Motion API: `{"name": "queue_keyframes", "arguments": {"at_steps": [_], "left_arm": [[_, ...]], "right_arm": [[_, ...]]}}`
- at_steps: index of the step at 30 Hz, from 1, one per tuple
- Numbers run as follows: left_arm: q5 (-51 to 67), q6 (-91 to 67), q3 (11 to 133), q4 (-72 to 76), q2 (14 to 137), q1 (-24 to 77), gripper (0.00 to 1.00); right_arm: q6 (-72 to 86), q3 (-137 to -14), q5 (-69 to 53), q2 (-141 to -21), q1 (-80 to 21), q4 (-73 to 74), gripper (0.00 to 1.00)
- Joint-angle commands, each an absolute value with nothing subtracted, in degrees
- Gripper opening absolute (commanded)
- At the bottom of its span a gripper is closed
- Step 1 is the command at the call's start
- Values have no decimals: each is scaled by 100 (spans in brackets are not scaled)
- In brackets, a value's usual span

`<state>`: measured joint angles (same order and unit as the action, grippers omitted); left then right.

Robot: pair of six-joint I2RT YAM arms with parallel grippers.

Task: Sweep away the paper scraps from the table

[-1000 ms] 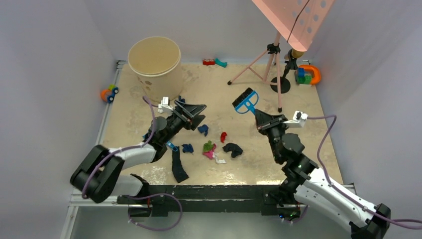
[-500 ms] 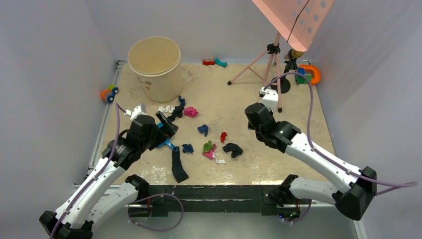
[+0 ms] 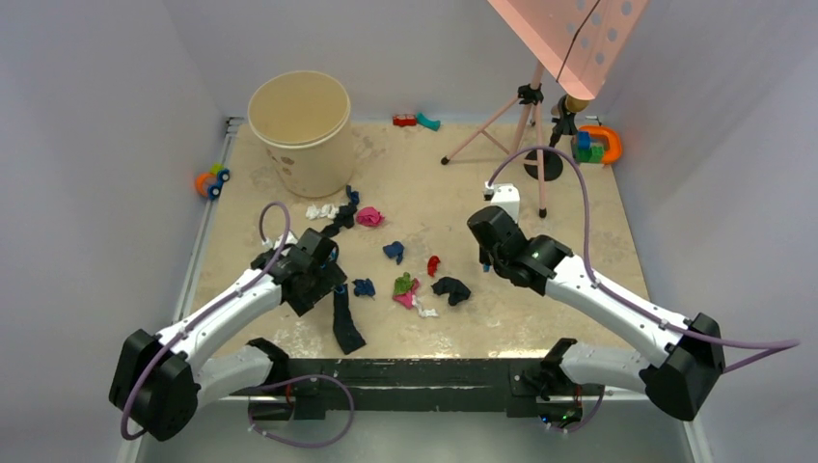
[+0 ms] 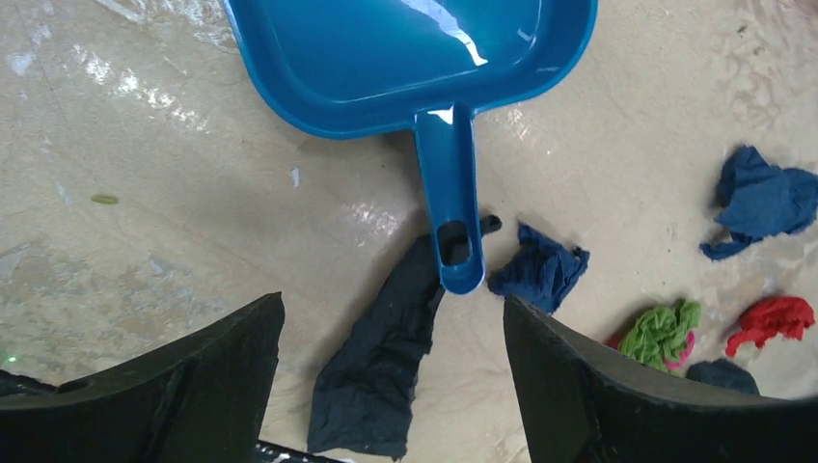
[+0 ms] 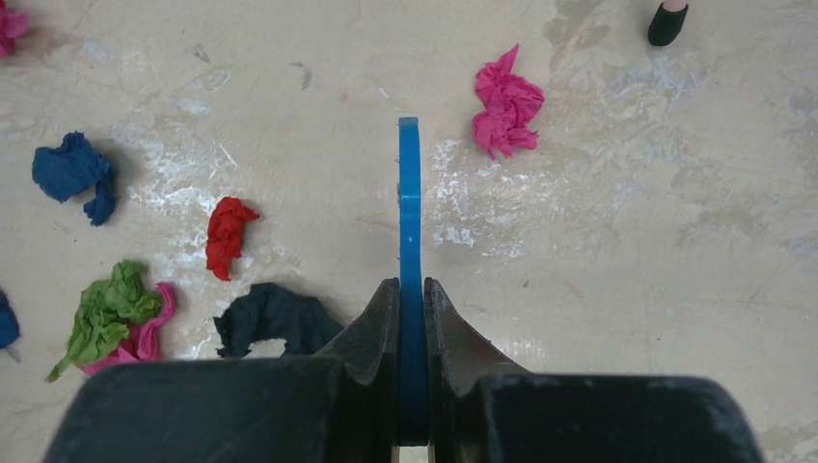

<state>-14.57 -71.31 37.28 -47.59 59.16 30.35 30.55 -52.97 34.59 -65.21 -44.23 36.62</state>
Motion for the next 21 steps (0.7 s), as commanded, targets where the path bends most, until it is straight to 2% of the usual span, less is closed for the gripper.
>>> {"name": "queue_keyframes", "arguments": {"at_steps": [1, 5, 14, 16, 18, 19, 20, 21], "left_arm": [[-1755, -7729, 3695, -4176, 6310, 3046, 85], [-1953, -7824, 3608, -3567, 6564, 3053, 76], [-2330, -7996, 3952, -3449, 7363, 3098, 72], [-2395, -8054, 3980, -3472, 7510, 3137, 65], [-2425, -8071, 3937, -3392, 7573, 3153, 54], [-2409, -8039, 3911, -3317, 7583, 3155, 40], [-2351, -7926, 3908, -3237, 7577, 3153, 19], [-2290, -7783, 3945, -3245, 7555, 3148, 5]], "right_arm": [[2791, -5182, 3244, -6368, -4419, 3342, 0], [2716, -5069, 3169, -6176, -4415, 3197, 0], [2655, -4967, 3035, -5906, -4419, 2940, 0], [2651, -4976, 3003, -5854, -4421, 2887, 0], [2652, -4959, 2957, -5801, -4413, 2820, 0], [2654, -4951, 2930, -5777, -4418, 2793, 0], [2661, -4945, 2911, -5755, -4419, 2767, 0], [2667, -4934, 2891, -5737, -4415, 2753, 0]]}}
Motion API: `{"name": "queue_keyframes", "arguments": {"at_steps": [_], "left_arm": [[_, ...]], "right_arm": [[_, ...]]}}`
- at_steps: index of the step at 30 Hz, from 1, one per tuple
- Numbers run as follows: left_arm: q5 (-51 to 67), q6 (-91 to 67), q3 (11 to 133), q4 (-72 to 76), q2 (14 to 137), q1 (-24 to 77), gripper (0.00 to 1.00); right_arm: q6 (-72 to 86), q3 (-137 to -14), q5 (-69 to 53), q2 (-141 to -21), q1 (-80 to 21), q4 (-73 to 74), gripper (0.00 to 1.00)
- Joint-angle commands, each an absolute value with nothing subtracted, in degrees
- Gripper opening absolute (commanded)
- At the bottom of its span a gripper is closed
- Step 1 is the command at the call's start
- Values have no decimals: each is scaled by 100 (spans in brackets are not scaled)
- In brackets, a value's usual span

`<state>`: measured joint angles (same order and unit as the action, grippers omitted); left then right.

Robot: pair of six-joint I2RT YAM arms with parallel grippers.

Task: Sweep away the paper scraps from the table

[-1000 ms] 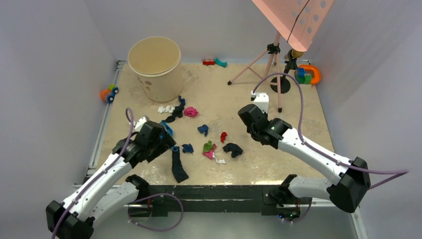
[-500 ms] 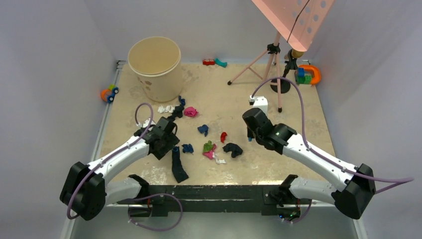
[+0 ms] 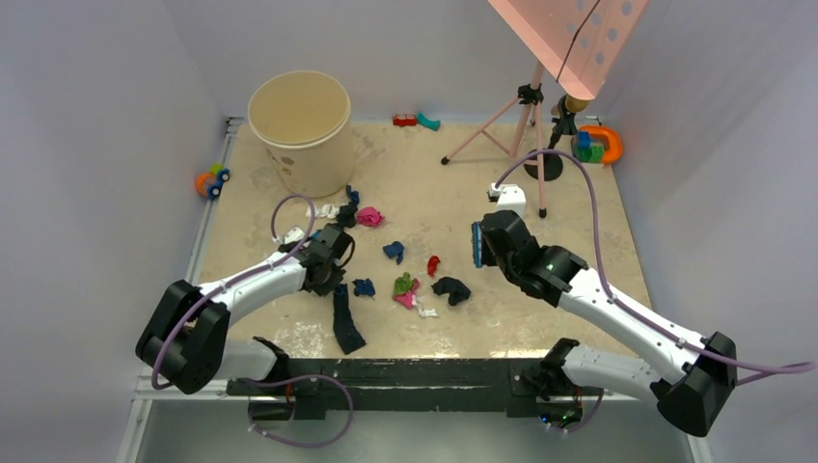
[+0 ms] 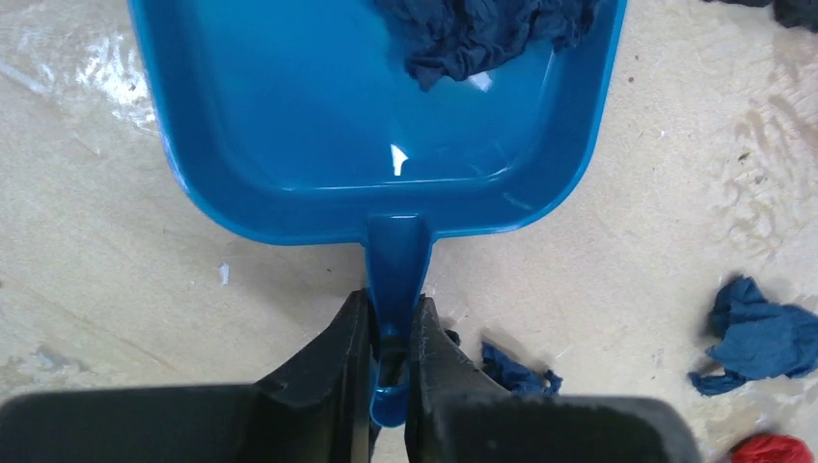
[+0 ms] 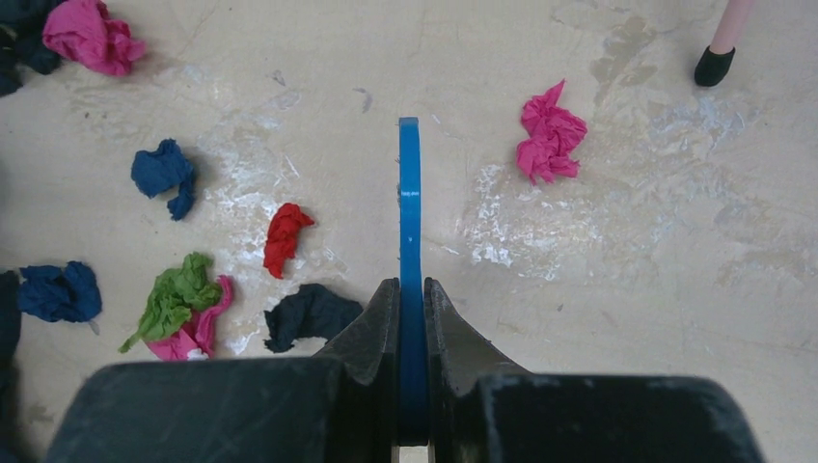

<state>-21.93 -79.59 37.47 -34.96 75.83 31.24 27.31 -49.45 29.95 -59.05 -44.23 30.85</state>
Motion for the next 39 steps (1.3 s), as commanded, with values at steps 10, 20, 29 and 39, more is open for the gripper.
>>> {"name": "queue_keyframes", "arguments": {"at_steps": [10, 20, 29, 39], "left_arm": [[-1983, -5377, 5011, -5477, 6344, 3155, 0], [-965, -4184, 7125, -6801, 5436, 3143, 0], [-42, -3602, 9903, -7094, 7522, 2972, 0], [1993, -4082, 12565, -6859, 9845, 1684, 0]], "right_arm": [[2731, -4758, 2819, -5440, -4419, 2690, 0], [2827, -4808, 2603, -5377, -4413, 2718, 0], [2989, -4700, 2538, -5103, -4415, 2849, 0], [3181, -4548, 2540, -4708, -4419, 3090, 0]]}}
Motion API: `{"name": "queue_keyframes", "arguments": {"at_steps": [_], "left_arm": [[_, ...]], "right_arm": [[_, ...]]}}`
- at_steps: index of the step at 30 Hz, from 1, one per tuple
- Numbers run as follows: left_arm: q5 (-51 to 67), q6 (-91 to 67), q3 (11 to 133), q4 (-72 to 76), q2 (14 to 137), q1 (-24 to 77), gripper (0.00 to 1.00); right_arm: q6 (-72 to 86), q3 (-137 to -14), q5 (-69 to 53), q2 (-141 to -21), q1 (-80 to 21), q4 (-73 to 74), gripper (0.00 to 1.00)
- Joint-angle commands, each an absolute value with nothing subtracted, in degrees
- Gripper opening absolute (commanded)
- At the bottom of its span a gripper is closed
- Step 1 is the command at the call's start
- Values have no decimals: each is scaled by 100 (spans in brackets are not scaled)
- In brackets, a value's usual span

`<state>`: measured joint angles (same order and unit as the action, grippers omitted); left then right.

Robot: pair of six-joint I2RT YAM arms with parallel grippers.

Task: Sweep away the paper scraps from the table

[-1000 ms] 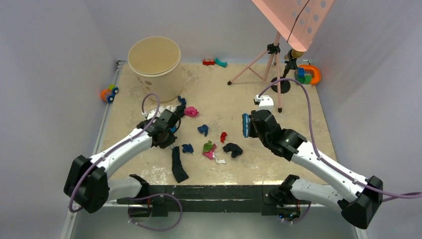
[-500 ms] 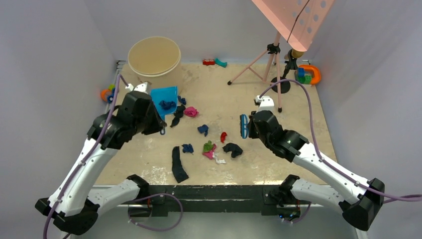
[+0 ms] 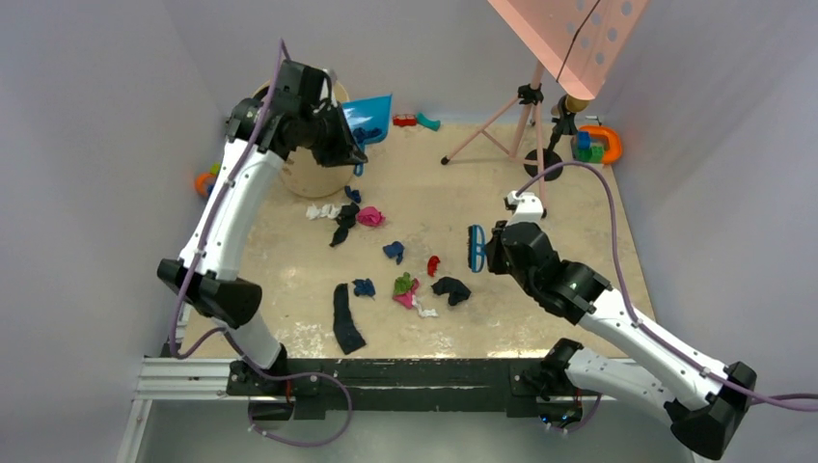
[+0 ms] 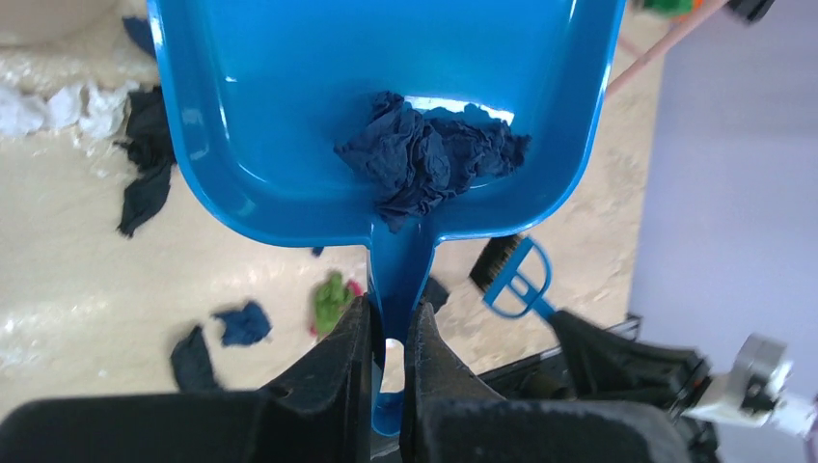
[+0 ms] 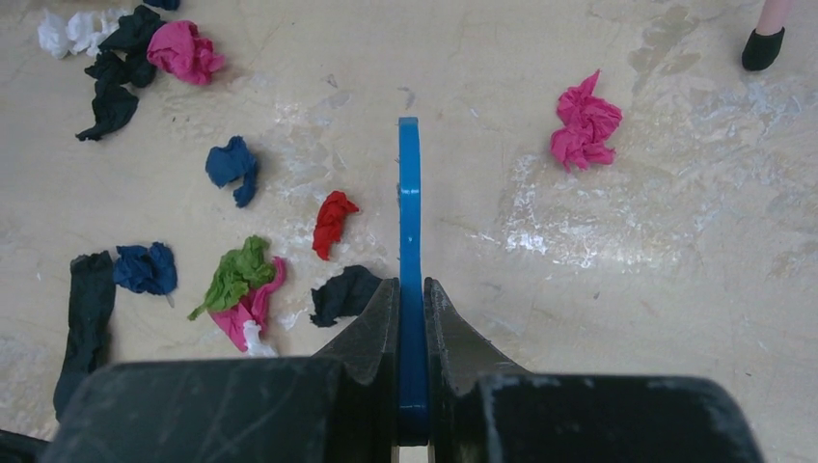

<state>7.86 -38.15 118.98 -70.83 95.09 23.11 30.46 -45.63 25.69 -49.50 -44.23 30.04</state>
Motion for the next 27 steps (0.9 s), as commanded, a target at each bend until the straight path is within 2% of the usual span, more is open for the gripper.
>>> {"name": "queue_keyframes", "arguments": {"at_steps": [1, 5, 8, 11, 14, 19, 24, 27], "left_arm": [[2276, -4249, 12571, -6639, 9927, 1488, 0], [2983, -4955, 12319, -5479, 10143, 887, 0], [4104, -5884, 12073, -4405, 10410, 541, 0], [4993, -7404, 11115, -2133, 10334, 296, 0], [4922, -9356, 9908, 594, 10024, 77, 0], [4561, -11251, 8810, 3254, 10085, 0, 0], [4293, -12474, 8365, 4934, 10298, 0, 0], [4301, -12498, 8309, 4945, 10141, 0, 0]], "right_arm": [[3177, -4520, 2548, -4660, -4418, 3108, 0], [3154, -4423, 2577, -4585, -4420, 3065, 0], [3138, -4450, 2560, -4656, -4419, 3064, 0], [3133, -4467, 2565, -4725, -4416, 3072, 0], [3124, -4446, 2547, -4785, -4421, 3038, 0], [3146, -4425, 2491, -4923, -4420, 2955, 0], [3160, -4432, 2461, -4956, -4415, 2914, 0], [3164, -4436, 2441, -4972, -4420, 2884, 0]]}}
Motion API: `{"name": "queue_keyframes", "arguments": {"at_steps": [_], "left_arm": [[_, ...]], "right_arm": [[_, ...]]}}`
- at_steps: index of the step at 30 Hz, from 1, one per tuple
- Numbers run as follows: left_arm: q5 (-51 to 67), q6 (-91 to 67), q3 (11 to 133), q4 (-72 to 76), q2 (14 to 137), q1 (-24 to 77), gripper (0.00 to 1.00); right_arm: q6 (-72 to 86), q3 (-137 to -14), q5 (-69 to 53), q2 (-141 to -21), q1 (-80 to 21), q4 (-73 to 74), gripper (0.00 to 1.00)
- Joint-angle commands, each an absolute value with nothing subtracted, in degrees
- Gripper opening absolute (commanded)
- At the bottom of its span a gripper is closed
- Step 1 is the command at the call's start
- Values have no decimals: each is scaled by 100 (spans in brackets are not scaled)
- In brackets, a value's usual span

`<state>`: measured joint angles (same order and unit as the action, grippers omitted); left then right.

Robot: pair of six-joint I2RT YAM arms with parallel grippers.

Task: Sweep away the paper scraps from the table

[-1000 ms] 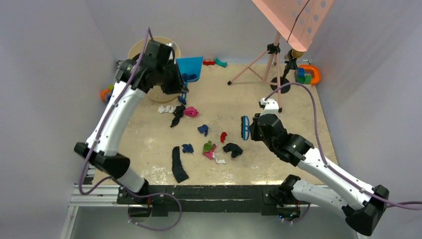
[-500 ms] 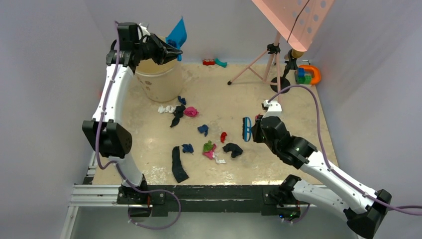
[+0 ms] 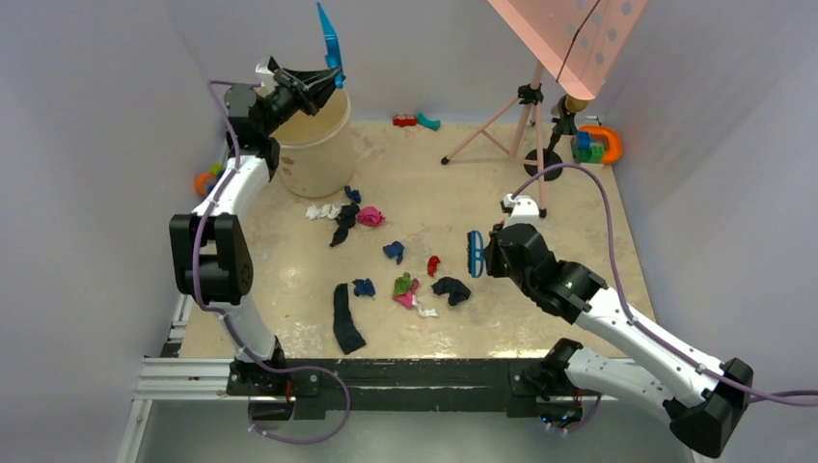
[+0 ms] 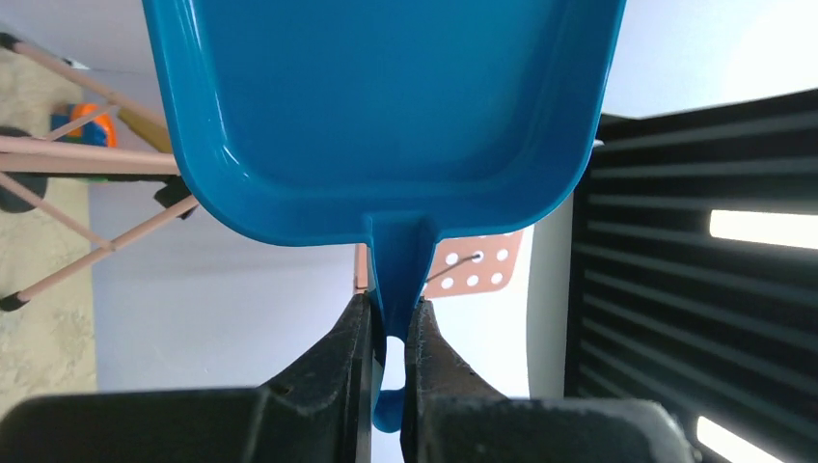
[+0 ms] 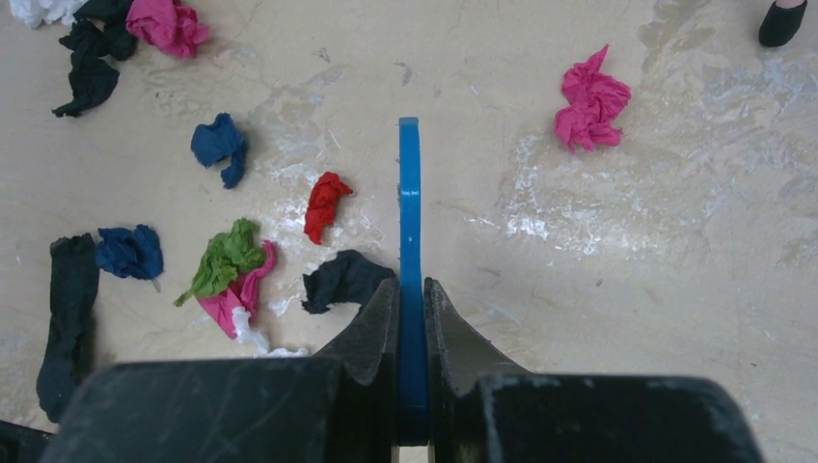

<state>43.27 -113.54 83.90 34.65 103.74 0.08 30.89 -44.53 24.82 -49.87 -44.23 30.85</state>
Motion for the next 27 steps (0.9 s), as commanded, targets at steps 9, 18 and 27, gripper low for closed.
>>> {"name": "queue_keyframes", "arguments": {"at_steps": [9, 18, 27], "left_arm": [[5348, -10851, 8261, 3302, 9178, 0, 0], [4149, -3868, 8667, -4954, 7051, 0, 0], [2429, -2793, 7314, -6265, 5025, 0, 0]], "right_arm": [[3152, -4766, 1963, -5283, -4421, 2488, 0], [3792, -5615, -209, -6425, -4429, 1175, 0], [3621, -7160, -2065, -8674, -5372, 1289, 0]]}}
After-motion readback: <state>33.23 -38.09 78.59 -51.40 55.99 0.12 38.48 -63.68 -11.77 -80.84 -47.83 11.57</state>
